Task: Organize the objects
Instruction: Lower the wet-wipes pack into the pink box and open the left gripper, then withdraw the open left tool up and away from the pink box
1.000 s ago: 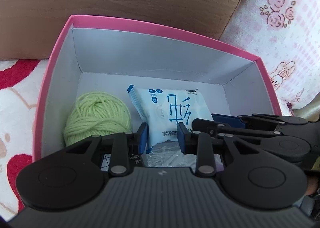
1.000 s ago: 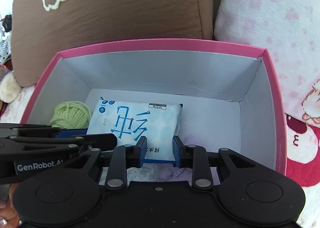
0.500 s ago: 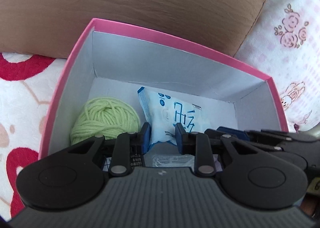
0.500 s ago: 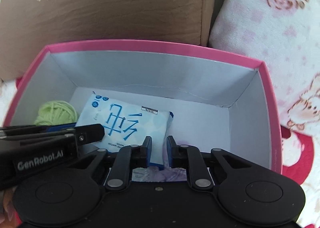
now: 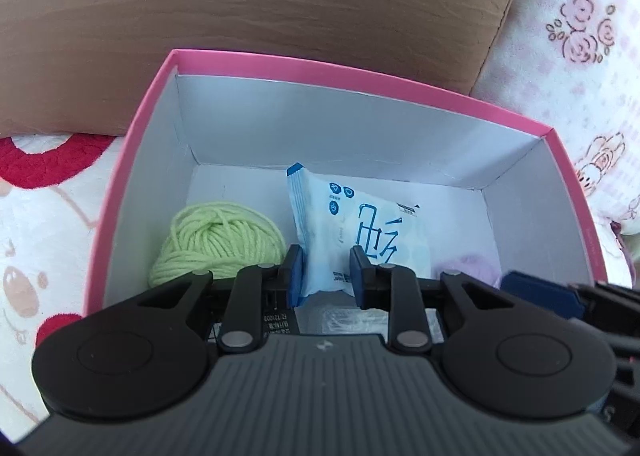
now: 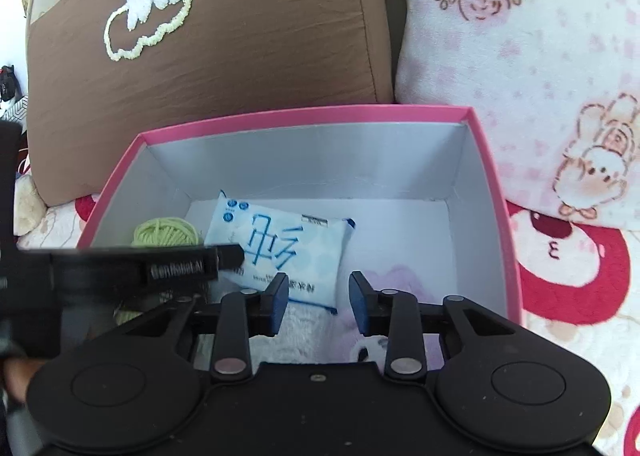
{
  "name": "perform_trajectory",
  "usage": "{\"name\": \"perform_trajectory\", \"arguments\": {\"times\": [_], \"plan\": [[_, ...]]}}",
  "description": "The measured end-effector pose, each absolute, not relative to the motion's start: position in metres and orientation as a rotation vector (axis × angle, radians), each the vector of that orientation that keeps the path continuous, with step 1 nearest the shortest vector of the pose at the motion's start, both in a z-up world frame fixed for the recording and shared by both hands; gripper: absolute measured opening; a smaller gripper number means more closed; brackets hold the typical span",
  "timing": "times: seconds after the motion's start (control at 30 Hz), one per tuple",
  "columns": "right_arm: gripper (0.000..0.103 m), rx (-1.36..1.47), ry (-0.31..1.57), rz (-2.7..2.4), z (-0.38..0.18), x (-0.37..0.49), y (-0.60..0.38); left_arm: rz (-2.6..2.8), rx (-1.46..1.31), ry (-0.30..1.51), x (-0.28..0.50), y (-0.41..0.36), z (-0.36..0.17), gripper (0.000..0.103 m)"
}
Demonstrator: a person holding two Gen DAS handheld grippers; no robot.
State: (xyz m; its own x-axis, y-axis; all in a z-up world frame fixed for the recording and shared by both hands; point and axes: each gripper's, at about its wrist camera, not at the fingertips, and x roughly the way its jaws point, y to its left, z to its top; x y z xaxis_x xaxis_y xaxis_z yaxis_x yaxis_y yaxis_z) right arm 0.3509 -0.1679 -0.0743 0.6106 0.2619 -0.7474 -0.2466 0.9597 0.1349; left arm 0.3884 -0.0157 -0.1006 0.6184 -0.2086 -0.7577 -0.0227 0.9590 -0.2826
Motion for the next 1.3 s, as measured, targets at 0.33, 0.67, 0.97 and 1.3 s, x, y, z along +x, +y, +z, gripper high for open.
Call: {"name": "perform_trajectory", "arguments": {"times": [0.33, 0.67, 0.97, 1.3], "plan": [[0.045, 0.032, 0.858, 0.331, -0.050, 0.312, -0.175, -0.128, -0.282, 0.893, 0.362, 0.000, -0.060, 0.028], [0.047, 0.048, 0.838, 0.364, -0.010, 0.278, -0.178, -0.171, -0.240, 0.914, 0.323, 0.006, -0.002, 0.039], [0.047, 0.001, 0.817, 0.405, 0.022, 0.246, -0.169, -0.235, -0.235, 0.932, 0.285, 0.005, 0.036, 0.048], [0.057, -0.005, 0.787, 0.409, 0.041, 0.210, -0.172, -0.259, -0.127, 0.950, 0.244, 0.007, 0.052, 0.067]]}}
